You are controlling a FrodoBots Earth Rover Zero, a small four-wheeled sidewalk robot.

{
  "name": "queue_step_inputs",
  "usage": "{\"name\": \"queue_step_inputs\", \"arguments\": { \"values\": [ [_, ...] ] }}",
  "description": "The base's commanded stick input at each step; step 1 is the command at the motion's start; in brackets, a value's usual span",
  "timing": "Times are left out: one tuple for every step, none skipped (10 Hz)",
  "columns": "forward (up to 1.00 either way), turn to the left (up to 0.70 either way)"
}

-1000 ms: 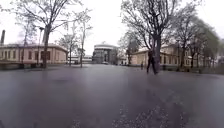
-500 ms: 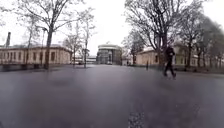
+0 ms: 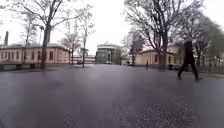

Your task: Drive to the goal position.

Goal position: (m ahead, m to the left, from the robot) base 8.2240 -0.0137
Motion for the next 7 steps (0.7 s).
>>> {"name": "queue_step_inputs", "arguments": {
  "values": [
    [0.85, 0.0],
    [0.85, 0.0],
    [0.85, 0.0],
    [0.85, 0.0],
    [0.85, 0.0],
    [0.85, 0.0],
    [0.85, 0.0]
  ]
}}
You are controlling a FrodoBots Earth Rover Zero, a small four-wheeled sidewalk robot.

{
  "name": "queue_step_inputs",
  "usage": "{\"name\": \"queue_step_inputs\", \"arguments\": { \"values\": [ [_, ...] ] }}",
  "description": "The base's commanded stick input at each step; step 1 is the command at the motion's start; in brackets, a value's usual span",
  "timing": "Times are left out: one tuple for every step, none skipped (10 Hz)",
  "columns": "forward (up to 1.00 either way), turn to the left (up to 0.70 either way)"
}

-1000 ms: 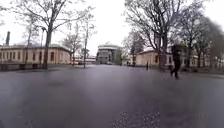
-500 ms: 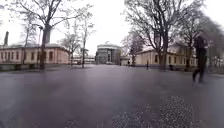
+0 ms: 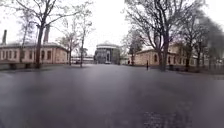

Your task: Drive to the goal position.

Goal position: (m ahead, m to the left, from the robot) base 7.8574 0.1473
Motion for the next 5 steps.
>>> {"name": "queue_step_inputs", "arguments": {
  "values": [
    [0.85, 0.01],
    [0.85, 0.14],
    [0.85, 0.28],
    [0.85, 0.34],
    [0.85, 0.34]
  ]
}}
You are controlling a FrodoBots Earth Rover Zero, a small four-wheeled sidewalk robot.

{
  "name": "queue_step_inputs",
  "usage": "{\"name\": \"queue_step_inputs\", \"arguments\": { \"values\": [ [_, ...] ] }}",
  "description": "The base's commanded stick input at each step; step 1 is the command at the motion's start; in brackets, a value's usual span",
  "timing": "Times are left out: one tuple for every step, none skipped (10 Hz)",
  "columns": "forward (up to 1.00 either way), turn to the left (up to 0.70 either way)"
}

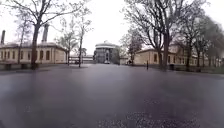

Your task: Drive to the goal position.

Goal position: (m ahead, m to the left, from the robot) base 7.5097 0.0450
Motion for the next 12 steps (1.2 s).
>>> {"name": "queue_step_inputs", "arguments": {
  "values": [
    [0.85, 0.21],
    [0.85, 0.04],
    [0.85, 0.0],
    [0.85, 0.0],
    [0.85, 0.0],
    [0.85, 0.0],
    [0.85, 0.0],
    [0.85, 0.0],
    [0.85, 0.0],
    [0.85, 0.0],
    [0.85, 0.0],
    [0.85, 0.0]
  ]
}}
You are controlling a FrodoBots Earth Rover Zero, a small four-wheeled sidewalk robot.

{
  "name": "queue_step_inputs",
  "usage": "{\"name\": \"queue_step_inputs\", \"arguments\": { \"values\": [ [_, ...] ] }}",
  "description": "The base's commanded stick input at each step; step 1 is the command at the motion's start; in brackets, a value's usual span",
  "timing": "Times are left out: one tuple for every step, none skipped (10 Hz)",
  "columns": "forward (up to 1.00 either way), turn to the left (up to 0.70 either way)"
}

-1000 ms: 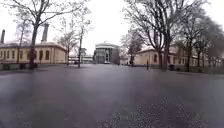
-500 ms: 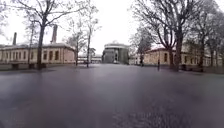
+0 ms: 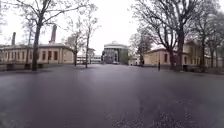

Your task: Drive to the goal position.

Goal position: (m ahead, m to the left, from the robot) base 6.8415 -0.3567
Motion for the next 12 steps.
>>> {"name": "queue_step_inputs", "arguments": {
  "values": [
    [0.85, 0.0],
    [0.85, 0.0],
    [0.85, 0.0],
    [0.85, 0.0],
    [0.85, 0.0],
    [0.85, 0.0],
    [0.85, 0.0],
    [0.85, 0.0],
    [0.85, 0.0],
    [0.85, 0.0],
    [0.85, 0.0],
    [0.85, 0.0]
  ]
}}
